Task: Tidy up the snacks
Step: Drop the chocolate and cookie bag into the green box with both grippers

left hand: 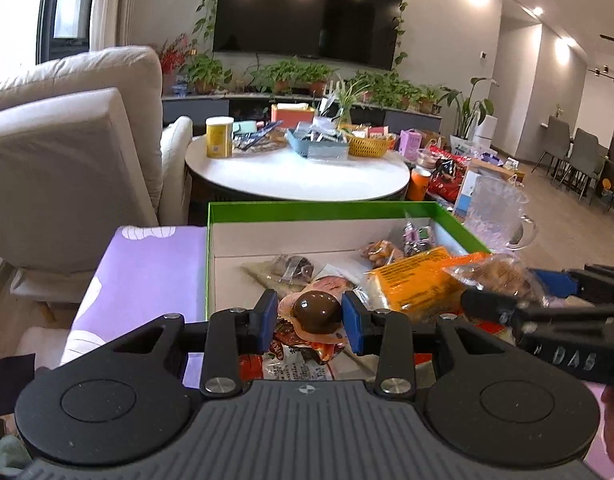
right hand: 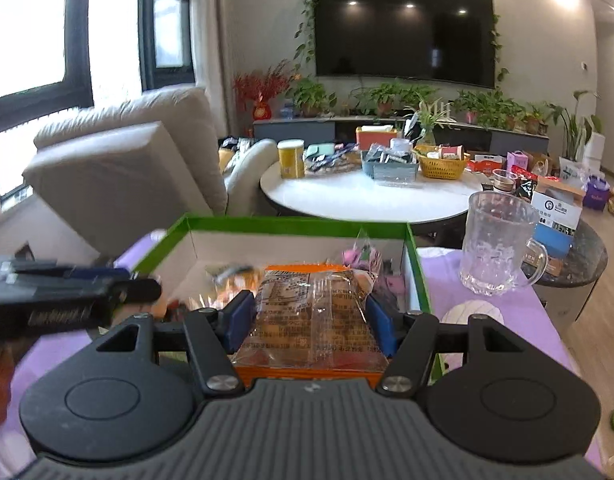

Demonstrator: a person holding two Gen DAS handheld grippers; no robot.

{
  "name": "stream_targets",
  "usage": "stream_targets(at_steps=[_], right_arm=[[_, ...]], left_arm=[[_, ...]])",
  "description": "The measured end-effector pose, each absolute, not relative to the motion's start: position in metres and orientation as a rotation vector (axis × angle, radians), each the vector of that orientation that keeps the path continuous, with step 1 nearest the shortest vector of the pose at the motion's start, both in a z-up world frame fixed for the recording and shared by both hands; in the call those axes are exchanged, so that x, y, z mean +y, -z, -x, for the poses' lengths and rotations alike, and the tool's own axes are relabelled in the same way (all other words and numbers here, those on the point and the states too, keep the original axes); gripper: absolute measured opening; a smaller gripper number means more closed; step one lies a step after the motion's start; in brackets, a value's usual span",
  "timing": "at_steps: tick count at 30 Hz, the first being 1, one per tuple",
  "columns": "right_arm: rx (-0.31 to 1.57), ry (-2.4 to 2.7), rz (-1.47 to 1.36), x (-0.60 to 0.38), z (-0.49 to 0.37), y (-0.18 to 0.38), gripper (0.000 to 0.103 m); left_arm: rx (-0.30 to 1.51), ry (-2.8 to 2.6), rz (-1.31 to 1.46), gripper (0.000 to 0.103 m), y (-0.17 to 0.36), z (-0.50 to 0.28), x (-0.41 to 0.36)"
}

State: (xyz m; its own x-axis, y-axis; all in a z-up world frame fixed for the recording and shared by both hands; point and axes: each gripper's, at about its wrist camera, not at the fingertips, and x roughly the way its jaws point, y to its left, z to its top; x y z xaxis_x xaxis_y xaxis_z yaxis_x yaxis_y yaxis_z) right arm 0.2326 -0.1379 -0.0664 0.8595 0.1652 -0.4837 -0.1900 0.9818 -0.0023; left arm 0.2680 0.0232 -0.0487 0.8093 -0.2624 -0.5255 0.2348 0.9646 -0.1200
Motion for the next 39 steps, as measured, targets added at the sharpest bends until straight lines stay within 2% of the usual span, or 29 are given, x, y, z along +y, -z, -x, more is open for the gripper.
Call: stream_targets(at_steps=[12, 19, 39], right_arm=[[0.507, -0.153, -0.043, -0.133, -0.291, 0.07, 0.058], [0.441, -0.114, -0.056, -0.14, -0.279, 0.068, 0.059], [0.423, -0.063, -0.046, -0.162, -0.246, 0.057, 0.059]], left_arm=[[0.622, 0.21, 0.01, 0.034, 0.065, -0.295, 0.016], [0.605, 0.185, -0.054, 0.051, 0.069, -0.293, 0.008], [0.553, 0.173, -0.061, 0.054, 0.049, -0.263, 0.011]])
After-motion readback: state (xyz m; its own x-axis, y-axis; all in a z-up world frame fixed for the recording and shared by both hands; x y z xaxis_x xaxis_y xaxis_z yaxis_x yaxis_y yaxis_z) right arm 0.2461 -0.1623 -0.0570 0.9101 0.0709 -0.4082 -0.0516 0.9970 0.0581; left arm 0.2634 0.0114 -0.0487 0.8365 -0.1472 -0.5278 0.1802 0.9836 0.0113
